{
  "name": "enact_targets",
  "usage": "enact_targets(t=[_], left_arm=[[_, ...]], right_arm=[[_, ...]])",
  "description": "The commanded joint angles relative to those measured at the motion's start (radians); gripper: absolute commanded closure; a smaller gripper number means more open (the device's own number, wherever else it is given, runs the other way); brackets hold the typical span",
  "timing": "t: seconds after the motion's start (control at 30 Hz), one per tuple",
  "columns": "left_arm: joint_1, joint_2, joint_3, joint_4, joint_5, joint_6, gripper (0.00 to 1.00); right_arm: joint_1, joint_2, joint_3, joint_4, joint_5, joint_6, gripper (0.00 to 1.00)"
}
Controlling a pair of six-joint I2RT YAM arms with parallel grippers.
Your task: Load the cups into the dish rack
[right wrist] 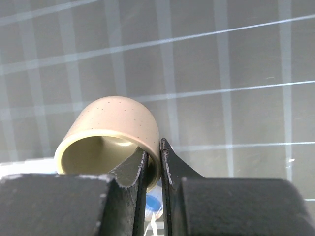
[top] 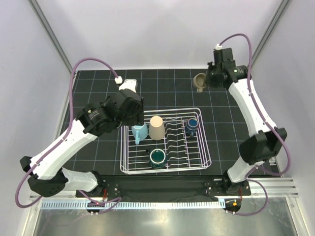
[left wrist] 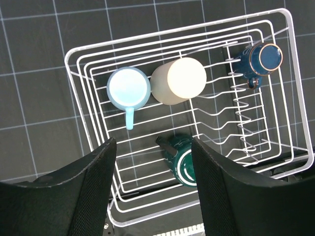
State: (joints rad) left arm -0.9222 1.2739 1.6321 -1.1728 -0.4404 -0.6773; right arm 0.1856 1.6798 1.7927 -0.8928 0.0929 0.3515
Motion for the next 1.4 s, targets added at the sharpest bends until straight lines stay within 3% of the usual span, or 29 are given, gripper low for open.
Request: enact_targets(t=[0.0,0.27,0.77,1.37], left_arm=[[0.006,-0.008,0.025,-0.005,0.019,-0.031,0.39],[0.008,-0.008,-0.005,0.050,0.083,-0.085,0.44],[0.009,0.036,0.035,0.121,0.103,-0.134,0.40],[0.028,0.045,-0.021,0.182,0.101,-0.199,0.36]], right_arm=[[0.092,-0.101,-0.051,-0.077,-0.025,-0.013,0.96],[0.336,-0.229,-0.093,-0.123,-0.018,0.024,0.96],[0.619,-0.132,0.014,-0.169,0.191,0.136,0.96],[0.802,-0.111,0.073,-0.169,0.378,0.261,0.96]])
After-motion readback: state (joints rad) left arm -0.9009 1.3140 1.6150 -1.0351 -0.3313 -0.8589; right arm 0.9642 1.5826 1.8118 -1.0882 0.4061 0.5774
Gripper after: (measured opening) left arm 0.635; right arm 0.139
